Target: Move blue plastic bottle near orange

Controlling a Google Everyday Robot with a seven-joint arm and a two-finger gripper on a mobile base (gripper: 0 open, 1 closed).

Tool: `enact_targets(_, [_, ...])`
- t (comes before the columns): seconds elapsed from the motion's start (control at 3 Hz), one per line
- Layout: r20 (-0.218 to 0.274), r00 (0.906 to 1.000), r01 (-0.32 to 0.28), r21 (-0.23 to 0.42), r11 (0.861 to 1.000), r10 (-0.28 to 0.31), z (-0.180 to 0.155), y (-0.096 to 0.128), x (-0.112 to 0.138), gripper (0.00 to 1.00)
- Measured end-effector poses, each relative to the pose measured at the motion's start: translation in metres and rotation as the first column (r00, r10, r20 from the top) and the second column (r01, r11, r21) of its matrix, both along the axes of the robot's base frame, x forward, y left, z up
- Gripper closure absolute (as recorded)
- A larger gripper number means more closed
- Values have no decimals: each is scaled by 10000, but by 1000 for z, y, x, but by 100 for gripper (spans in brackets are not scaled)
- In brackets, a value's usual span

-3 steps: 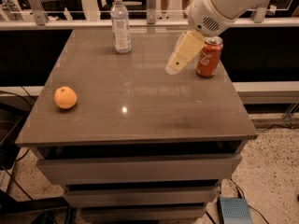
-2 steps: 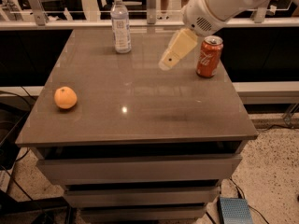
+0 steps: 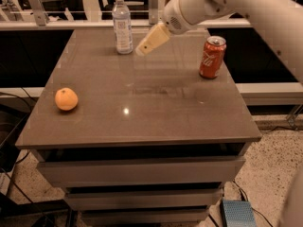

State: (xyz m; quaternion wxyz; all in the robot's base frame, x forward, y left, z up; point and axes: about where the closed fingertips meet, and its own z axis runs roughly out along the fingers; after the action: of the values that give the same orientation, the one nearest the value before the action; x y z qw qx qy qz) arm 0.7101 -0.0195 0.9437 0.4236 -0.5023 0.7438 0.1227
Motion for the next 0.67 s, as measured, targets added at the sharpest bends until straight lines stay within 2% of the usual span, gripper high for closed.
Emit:
enact_targets(0.33, [124, 9996, 249, 877, 9958, -261, -14, 32, 54, 0])
enact_targets(0.67, [96, 9991, 404, 1592, 9864, -425, -24, 64, 96, 0])
